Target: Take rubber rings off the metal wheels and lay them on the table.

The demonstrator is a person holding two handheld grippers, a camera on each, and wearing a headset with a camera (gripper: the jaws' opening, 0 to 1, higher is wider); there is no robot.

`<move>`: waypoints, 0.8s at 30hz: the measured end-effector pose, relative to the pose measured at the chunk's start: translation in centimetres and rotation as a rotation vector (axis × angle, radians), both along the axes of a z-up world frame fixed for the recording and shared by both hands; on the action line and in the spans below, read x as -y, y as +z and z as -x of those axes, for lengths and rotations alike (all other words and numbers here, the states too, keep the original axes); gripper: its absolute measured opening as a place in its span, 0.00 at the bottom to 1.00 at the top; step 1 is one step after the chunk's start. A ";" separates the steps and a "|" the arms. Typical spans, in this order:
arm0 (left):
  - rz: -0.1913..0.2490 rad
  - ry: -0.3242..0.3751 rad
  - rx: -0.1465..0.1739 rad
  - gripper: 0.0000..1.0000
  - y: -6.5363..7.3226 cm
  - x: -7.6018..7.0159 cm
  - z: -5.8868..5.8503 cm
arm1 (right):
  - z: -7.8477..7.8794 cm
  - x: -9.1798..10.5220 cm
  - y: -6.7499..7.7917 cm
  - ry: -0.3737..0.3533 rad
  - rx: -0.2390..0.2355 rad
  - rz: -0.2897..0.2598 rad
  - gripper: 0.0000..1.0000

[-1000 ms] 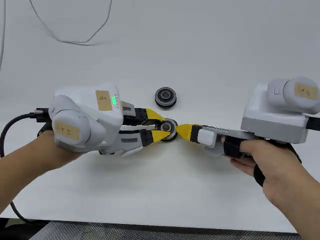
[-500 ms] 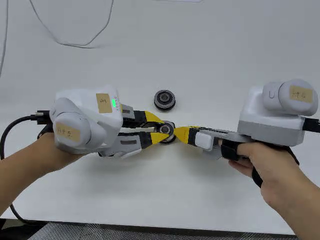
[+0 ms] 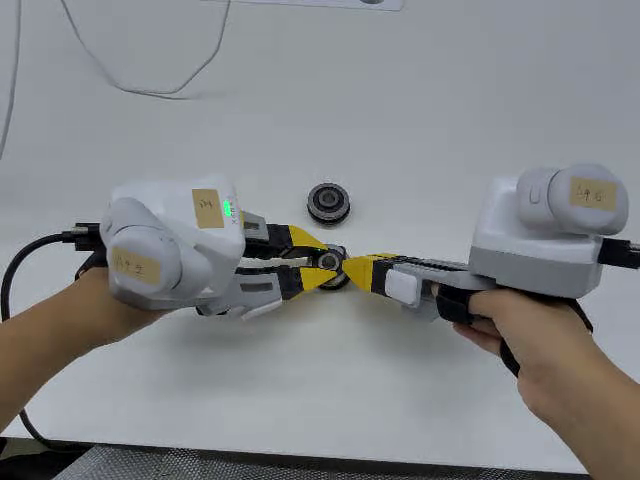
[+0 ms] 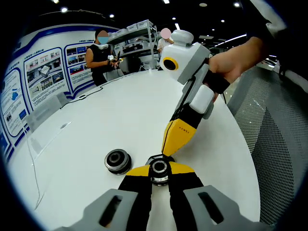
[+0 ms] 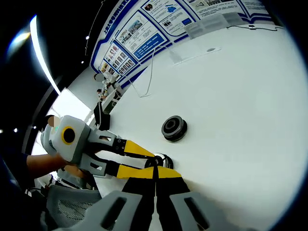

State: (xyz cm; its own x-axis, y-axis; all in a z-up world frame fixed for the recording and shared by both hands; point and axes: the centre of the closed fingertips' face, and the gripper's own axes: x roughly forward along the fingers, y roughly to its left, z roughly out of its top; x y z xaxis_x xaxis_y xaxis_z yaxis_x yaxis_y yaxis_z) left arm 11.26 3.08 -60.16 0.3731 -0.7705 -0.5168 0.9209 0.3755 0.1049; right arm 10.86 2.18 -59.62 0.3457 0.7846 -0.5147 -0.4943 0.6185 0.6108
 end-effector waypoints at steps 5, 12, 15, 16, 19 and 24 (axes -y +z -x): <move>0.000 0.001 0.001 0.12 0.1 0.0 0.0 | 0.2 -0.3 0.3 0.023 0.013 -0.001 0.00; 0.000 0.003 0.000 0.12 0.0 0.0 0.0 | 0.2 -0.5 0.4 0.046 0.022 0.006 0.00; -0.001 0.002 0.001 0.12 0.0 0.0 0.0 | 0.1 -0.6 0.6 0.047 0.024 -0.003 0.00; -0.001 0.002 0.001 0.12 0.0 0.0 0.0 | 0.1 -0.7 0.7 0.050 0.027 -0.003 0.00; -0.002 0.005 0.002 0.12 0.0 0.0 -0.1 | 0.3 -0.9 0.7 0.063 0.034 0.008 0.00; 0.001 0.011 0.008 0.12 0.0 0.0 -0.1 | 0.5 -0.7 0.3 0.062 0.036 0.028 0.00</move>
